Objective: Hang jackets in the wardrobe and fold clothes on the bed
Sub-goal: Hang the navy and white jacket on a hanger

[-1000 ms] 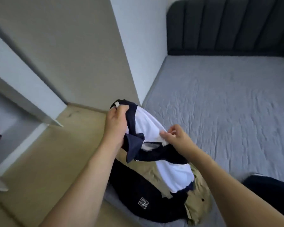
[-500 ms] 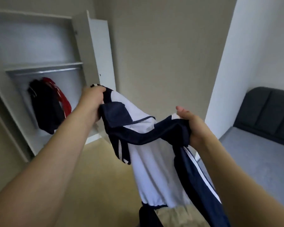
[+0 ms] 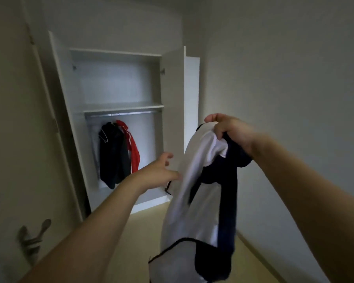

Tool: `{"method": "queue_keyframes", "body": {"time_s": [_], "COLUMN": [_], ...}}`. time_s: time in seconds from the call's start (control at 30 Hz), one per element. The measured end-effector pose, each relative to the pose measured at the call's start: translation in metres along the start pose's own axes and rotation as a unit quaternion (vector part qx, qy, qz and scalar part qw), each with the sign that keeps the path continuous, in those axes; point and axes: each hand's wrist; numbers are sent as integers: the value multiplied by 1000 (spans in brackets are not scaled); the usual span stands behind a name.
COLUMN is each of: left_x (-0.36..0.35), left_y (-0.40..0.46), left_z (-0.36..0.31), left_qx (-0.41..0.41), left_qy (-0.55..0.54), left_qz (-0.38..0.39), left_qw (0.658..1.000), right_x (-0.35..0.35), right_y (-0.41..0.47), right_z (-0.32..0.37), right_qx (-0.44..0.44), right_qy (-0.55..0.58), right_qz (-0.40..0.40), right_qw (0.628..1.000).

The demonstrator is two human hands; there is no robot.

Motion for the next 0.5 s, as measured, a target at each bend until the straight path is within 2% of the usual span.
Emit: {"method": "queue_keyframes", "body": {"time_s": [0.13, 0.2, 0.27, 0.33, 0.4, 0.5], "left_x": [15, 20, 36, 64, 97, 136], "left_y": [86, 127, 165, 205, 244, 293], "left_z": [18, 29, 39, 45, 50, 40], "left_qx": [-63, -63, -43, -17, -16, -44], "left_qy": [-57, -82, -130, -230, -334, -373], "left_qz": [-40, -69, -134, -231, -291, -336], "left_qw": [996, 992, 981, 945, 896, 864], "right_x": [-19, -23, -22, -17, -16, -28], "right_y": [84, 130, 178, 227, 276, 349], "right_z": [2, -5, -12, -18, -32, -65], "right_qx": [36, 55, 70, 80, 92, 114], "right_qy": [-145, -197, -218, -244, -288, -345], "right_qz": [24, 26, 29, 23, 29, 39], "right_qw": [988, 978, 973, 966, 953, 931]}}
Point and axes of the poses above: each hand's wrist, its own y-axis towards the middle knuckle, its own x-axis out of the back of the hand, z = x × y, and after that the axes turned 6 degrees about y, right-handed
